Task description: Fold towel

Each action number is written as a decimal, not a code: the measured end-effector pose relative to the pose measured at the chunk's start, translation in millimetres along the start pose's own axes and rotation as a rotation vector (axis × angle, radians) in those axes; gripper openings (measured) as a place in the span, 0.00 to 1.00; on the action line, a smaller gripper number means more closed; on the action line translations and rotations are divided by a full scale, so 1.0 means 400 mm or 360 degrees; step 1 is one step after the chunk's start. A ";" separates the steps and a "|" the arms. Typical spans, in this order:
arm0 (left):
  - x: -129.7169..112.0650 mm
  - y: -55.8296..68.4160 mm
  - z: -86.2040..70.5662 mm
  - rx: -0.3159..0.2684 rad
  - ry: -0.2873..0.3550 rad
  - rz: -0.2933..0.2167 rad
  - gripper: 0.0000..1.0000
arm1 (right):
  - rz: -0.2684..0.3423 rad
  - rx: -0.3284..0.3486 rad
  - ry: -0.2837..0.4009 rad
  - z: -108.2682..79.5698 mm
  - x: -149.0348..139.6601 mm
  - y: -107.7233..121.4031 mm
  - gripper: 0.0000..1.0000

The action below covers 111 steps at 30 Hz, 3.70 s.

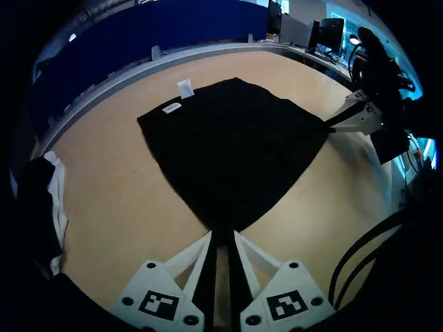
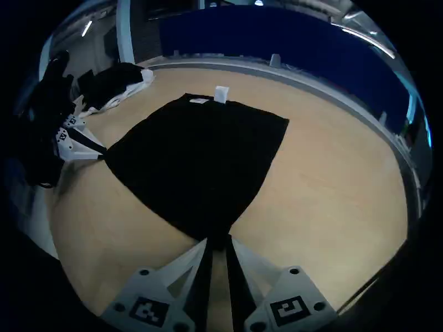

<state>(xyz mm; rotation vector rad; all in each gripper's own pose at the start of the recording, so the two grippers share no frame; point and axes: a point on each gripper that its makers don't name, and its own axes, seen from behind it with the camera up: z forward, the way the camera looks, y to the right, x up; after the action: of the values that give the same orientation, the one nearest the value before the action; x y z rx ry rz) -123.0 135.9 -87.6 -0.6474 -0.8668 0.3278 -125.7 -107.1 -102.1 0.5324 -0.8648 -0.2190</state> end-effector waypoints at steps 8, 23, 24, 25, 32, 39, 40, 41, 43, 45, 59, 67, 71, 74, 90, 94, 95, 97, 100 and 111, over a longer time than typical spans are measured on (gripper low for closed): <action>0.040 0.000 -0.027 0.0000 0.0058 -0.0084 0.12 | 0.0008 0.0008 0.0028 -0.022 0.035 0.008 0.16; 0.125 -0.012 -0.173 0.0012 0.0144 -0.0233 0.11 | -0.0018 0.0031 0.0148 -0.167 0.160 -0.016 0.16; 0.129 -0.010 -0.184 0.0010 0.0146 -0.0243 0.11 | -0.0021 0.0033 0.0150 -0.179 0.165 -0.019 0.16; 0.133 -0.006 -0.196 0.0007 0.0149 -0.0254 0.11 | -0.0023 0.0036 0.0146 -0.191 0.167 -0.022 0.16; 0.146 0.019 -0.252 -0.0013 0.0164 -0.0288 0.11 | -0.0011 0.0047 0.0100 -0.251 0.159 -0.041 0.16; 0.144 0.024 -0.248 -0.0006 0.0149 -0.0291 0.11 | 0.0009 0.0050 0.0059 -0.252 0.151 -0.042 0.16; 0.148 0.020 -0.245 -0.0001 0.0152 -0.0291 0.11 | 0.0005 0.0049 0.0056 -0.250 0.156 -0.039 0.16; 0.152 0.016 -0.243 0.0004 0.0155 -0.0292 0.11 | 0.0001 0.0048 0.0054 -0.248 0.160 -0.037 0.16; 0.164 0.004 -0.237 0.0016 0.0162 -0.0291 0.11 | -0.0009 0.0044 0.0051 -0.240 0.172 -0.029 0.16; 0.177 -0.010 -0.231 0.0029 0.0170 -0.0290 0.11 | -0.0018 0.0039 0.0050 -0.232 0.186 -0.020 0.16; 0.281 -0.138 -0.103 0.0083 0.0172 -0.0204 0.11 | 0.0005 0.0016 0.0035 -0.087 0.288 0.086 0.16; 0.282 -0.178 0.003 0.0083 0.0117 -0.0161 0.11 | 0.0064 0.0008 -0.0011 0.017 0.290 0.137 0.16; 0.278 -0.184 0.030 0.0078 0.0102 -0.0170 0.11 | 0.0081 0.0009 -0.0028 0.044 0.282 0.146 0.16; 0.278 -0.187 0.047 0.0073 0.0100 -0.0180 0.11 | 0.0085 0.0007 -0.0027 0.060 0.284 0.153 0.16; 0.295 -0.240 0.127 0.0152 0.0101 -0.0147 0.12 | 0.0165 -0.0072 -0.0023 0.137 0.299 0.208 0.23; 0.295 -0.249 0.131 0.0178 0.0101 -0.0127 0.34 | 0.0151 -0.0097 -0.0014 0.139 0.298 0.218 0.53; 0.295 -0.252 0.130 0.0183 0.0101 -0.0123 0.40 | 0.0145 -0.0104 -0.0010 0.140 0.298 0.219 0.58; 0.294 -0.255 0.125 0.0188 0.0100 -0.0125 0.51 | 0.0131 -0.0121 -0.0001 0.139 0.299 0.224 0.68; 0.292 -0.258 0.117 0.0187 0.0099 -0.0142 0.80 | 0.0116 -0.0138 0.0007 0.138 0.299 0.228 0.83; 0.282 -0.267 0.090 0.0203 0.0118 -0.0181 0.99 | 0.0127 -0.0131 0.0017 0.127 0.290 0.219 1.00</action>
<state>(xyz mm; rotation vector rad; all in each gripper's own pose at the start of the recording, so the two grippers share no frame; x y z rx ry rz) -80.9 126.4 65.9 -0.4870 -0.8014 0.2526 -93.5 -96.0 48.1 0.4208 -0.8612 -0.1778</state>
